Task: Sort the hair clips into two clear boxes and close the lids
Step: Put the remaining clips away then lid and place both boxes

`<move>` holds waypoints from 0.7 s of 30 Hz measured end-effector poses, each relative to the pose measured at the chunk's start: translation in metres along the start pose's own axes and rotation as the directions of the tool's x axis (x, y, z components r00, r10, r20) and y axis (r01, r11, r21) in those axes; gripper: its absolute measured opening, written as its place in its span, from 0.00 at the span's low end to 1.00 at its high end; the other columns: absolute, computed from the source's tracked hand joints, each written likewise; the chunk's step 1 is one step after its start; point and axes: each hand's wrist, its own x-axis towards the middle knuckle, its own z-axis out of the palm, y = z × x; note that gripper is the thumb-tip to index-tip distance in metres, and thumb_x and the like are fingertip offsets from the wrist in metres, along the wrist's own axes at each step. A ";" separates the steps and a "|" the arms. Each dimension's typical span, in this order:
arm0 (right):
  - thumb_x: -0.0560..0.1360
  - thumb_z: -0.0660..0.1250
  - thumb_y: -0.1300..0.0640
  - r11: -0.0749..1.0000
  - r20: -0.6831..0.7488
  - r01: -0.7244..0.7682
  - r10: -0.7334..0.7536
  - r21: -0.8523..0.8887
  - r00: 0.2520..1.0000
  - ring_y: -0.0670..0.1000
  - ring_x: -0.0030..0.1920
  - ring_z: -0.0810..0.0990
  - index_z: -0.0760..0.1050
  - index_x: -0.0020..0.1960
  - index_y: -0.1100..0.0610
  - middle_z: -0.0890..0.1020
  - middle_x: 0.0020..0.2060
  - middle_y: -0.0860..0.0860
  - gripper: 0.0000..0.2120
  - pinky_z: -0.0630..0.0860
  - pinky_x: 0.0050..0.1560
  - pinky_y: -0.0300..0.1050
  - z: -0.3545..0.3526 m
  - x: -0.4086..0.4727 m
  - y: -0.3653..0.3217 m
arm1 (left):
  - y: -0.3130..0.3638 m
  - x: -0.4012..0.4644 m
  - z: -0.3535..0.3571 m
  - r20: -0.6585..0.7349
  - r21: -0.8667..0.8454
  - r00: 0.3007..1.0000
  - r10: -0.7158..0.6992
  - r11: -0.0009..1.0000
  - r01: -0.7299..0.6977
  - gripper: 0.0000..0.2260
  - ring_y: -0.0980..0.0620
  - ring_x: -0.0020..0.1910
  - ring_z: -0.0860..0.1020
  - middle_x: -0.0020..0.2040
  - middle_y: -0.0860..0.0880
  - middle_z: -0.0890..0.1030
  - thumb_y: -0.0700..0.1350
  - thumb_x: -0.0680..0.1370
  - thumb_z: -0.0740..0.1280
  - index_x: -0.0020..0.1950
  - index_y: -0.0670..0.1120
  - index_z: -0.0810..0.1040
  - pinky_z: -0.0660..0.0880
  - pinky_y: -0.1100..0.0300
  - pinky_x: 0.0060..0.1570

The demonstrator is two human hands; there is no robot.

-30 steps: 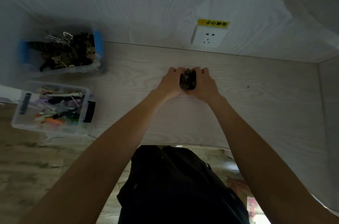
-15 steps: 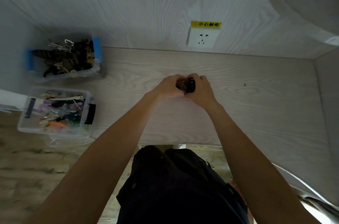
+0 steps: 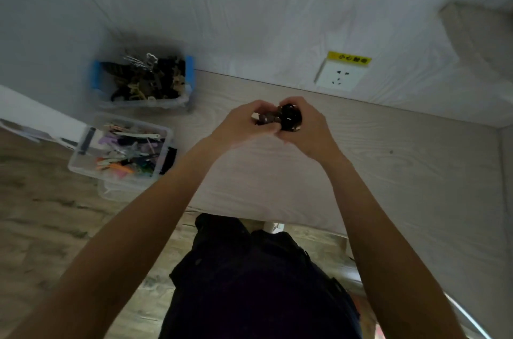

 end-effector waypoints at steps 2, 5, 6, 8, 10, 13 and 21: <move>0.65 0.75 0.62 0.990 0.090 0.005 -0.018 0.144 0.996 0.50 0.45 0.79 0.72 0.59 0.55 0.77 0.50 0.51 0.24 0.81 0.40 0.40 0.013 0.013 -0.036 | -0.004 -0.011 -0.036 -0.100 -0.007 0.995 0.010 1.000 -0.011 0.10 0.52 0.49 0.79 0.46 0.55 0.79 0.47 0.73 0.71 0.53 0.50 0.77 0.76 0.58 0.52; 0.66 0.75 0.64 0.965 0.190 0.018 -0.069 0.262 0.979 0.44 0.41 0.78 0.72 0.60 0.58 0.76 0.50 0.51 0.25 0.79 0.33 0.34 0.050 0.043 -0.089 | -0.019 -0.024 -0.097 -0.275 0.024 0.962 0.000 1.000 0.007 0.09 0.54 0.45 0.78 0.44 0.53 0.79 0.47 0.74 0.70 0.52 0.47 0.78 0.74 0.62 0.48; 0.66 0.75 0.64 0.961 0.206 0.028 -0.087 0.275 0.975 0.46 0.41 0.79 0.71 0.60 0.58 0.76 0.50 0.51 0.25 0.80 0.34 0.36 0.061 0.052 -0.100 | -0.023 -0.025 -0.112 -0.311 0.013 0.950 -0.005 1.000 0.010 0.07 0.53 0.44 0.78 0.44 0.52 0.79 0.47 0.74 0.70 0.51 0.48 0.78 0.75 0.60 0.49; 0.65 0.75 0.64 0.955 0.239 0.035 -0.109 0.294 0.965 0.52 0.44 0.79 0.71 0.60 0.58 0.76 0.50 0.52 0.25 0.82 0.40 0.43 0.089 0.076 -0.127 | -0.038 -0.027 -0.152 -0.355 -0.059 0.934 -0.043 0.998 0.024 0.05 0.55 0.42 0.80 0.45 0.48 0.80 0.45 0.75 0.69 0.50 0.48 0.77 0.78 0.56 0.50; 0.65 0.75 0.64 0.963 0.271 0.014 -0.090 0.271 0.958 0.55 0.50 0.79 0.71 0.62 0.58 0.75 0.52 0.52 0.27 0.82 0.46 0.51 0.112 0.097 -0.148 | -0.053 -0.026 -0.183 -0.378 -0.158 0.920 -0.105 0.986 0.048 0.05 0.58 0.39 0.81 0.45 0.47 0.80 0.44 0.76 0.68 0.50 0.46 0.77 0.79 0.52 0.52; 0.65 0.76 0.62 0.990 0.282 0.088 -0.115 0.109 0.952 0.57 0.58 0.76 0.70 0.64 0.59 0.75 0.58 0.56 0.30 0.74 0.58 0.43 0.137 0.122 -0.171 | -0.070 -0.025 -0.217 -0.412 -0.146 0.902 -0.128 0.986 0.074 0.10 0.50 0.46 0.80 0.49 0.45 0.80 0.44 0.75 0.69 0.55 0.44 0.77 0.77 0.49 0.57; 0.66 0.75 0.59 0.931 0.320 0.237 -0.143 -0.277 0.937 0.56 0.69 0.65 0.61 0.72 0.55 0.67 0.69 0.58 0.38 0.63 0.66 0.47 0.156 0.146 -0.181 | -0.104 -0.029 -0.244 -0.398 0.188 0.917 0.021 0.980 0.059 0.21 0.50 0.62 0.74 0.63 0.49 0.76 0.41 0.75 0.67 0.67 0.49 0.70 0.70 0.60 0.59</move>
